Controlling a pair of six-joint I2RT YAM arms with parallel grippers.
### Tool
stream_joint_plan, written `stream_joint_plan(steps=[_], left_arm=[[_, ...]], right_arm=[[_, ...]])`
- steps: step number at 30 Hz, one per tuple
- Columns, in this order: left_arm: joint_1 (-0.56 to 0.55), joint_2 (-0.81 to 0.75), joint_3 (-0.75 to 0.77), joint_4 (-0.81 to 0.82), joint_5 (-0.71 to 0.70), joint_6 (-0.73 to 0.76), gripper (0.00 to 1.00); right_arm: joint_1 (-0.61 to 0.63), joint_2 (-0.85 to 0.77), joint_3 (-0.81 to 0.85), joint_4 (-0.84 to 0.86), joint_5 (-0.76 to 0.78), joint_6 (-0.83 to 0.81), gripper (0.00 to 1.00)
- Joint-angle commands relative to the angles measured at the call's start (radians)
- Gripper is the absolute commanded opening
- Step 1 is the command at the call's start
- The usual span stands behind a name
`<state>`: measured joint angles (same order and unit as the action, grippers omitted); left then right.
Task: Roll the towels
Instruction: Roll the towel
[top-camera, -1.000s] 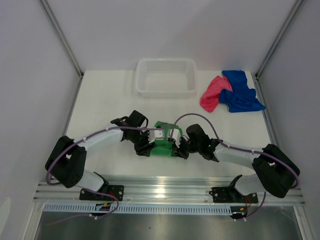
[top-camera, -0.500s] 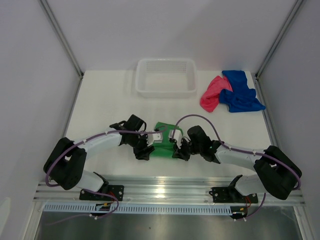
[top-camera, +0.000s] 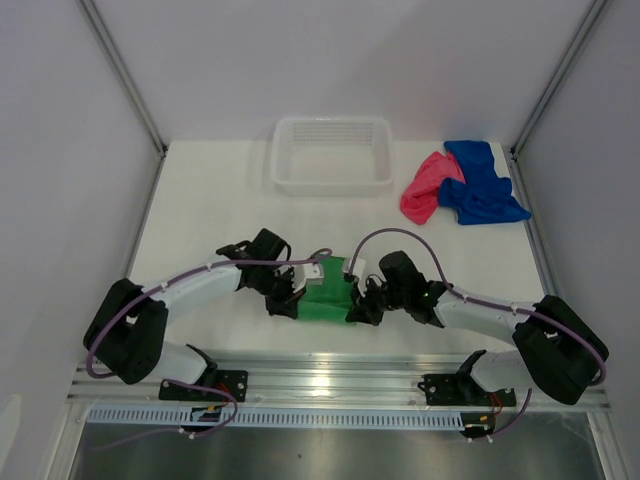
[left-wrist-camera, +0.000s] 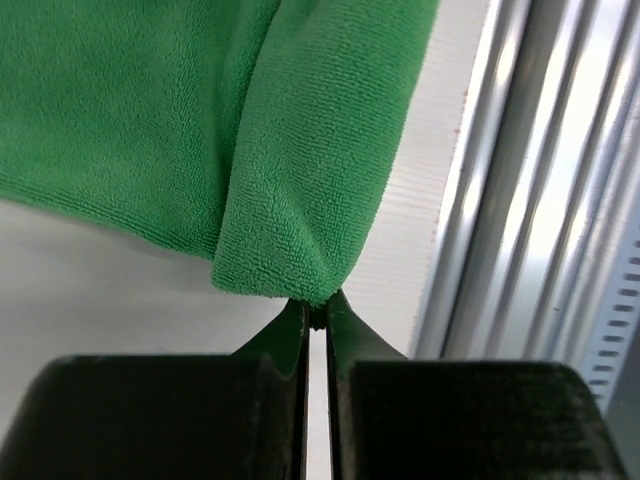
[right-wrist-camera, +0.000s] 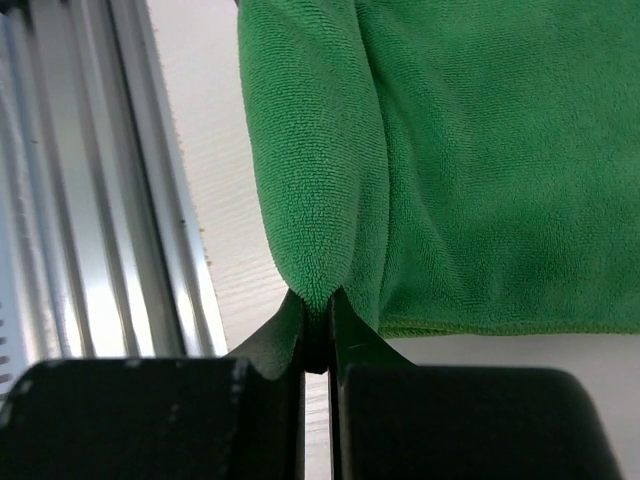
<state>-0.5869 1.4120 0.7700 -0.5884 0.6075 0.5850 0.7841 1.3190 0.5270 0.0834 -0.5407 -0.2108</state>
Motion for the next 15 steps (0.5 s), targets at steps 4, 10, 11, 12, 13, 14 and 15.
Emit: stream_joint_plan(steps=[4,10,11,12,13,14,15], left_arm=[[-0.004,-0.055,0.064,-0.074,0.115,0.013,0.06],[0.001,-0.064,0.068,-0.083,0.016,0.064,0.44],[-0.001,-0.073,0.065,-0.085,-0.003,0.073,0.48],[-0.001,-0.079,0.068,-0.096,-0.020,0.084,0.48],[-0.001,-0.085,0.077,-0.097,-0.035,0.104,0.49],[-0.001,-0.103,0.078,-0.102,-0.061,0.116,0.51],[0.001,-0.111,0.089,-0.103,-0.074,0.125,0.52]], right_arm=[[-0.092,-0.010,0.001,-0.007,-0.137,0.116,0.00],[-0.103,-0.007,-0.007,0.006,-0.150,0.113,0.00],[-0.103,-0.006,-0.005,0.006,-0.151,0.113,0.00],[-0.103,-0.006,-0.004,0.004,-0.156,0.111,0.00],[-0.103,-0.004,-0.004,0.004,-0.156,0.110,0.00],[-0.102,-0.004,-0.004,0.006,-0.156,0.110,0.00],[-0.103,-0.003,-0.005,0.006,-0.157,0.108,0.00]])
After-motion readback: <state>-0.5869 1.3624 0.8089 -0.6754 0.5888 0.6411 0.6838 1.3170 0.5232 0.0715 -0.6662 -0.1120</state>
